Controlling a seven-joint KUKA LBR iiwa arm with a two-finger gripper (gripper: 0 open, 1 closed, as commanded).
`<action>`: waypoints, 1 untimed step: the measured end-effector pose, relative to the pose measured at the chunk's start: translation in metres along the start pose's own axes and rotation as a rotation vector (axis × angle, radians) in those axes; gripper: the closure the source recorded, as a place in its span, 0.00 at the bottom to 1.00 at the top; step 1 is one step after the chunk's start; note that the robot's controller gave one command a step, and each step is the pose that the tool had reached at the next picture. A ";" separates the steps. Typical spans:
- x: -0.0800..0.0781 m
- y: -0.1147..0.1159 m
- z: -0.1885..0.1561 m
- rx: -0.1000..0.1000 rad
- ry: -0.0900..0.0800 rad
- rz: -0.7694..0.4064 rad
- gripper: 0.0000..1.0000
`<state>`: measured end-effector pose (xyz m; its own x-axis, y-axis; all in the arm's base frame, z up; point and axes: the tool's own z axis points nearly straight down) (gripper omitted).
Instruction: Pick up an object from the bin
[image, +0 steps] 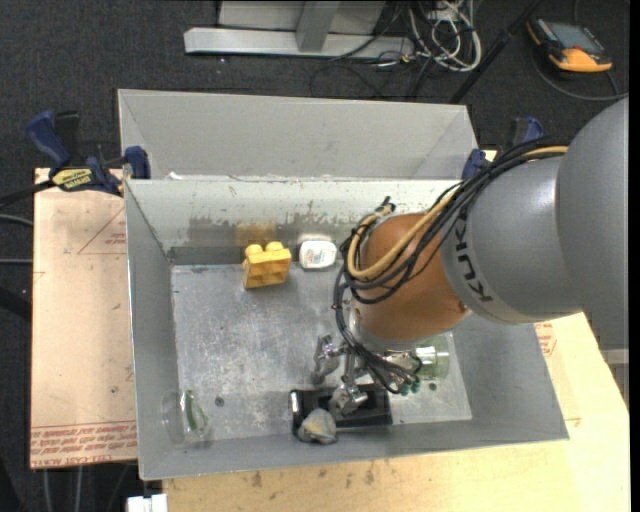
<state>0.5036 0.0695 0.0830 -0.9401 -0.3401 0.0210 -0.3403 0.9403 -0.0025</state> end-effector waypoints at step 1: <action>-0.001 0.000 -0.146 -0.003 -0.020 -0.042 1.00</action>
Offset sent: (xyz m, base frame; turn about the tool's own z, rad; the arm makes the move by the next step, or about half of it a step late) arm 0.0000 0.0000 0.0000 0.0000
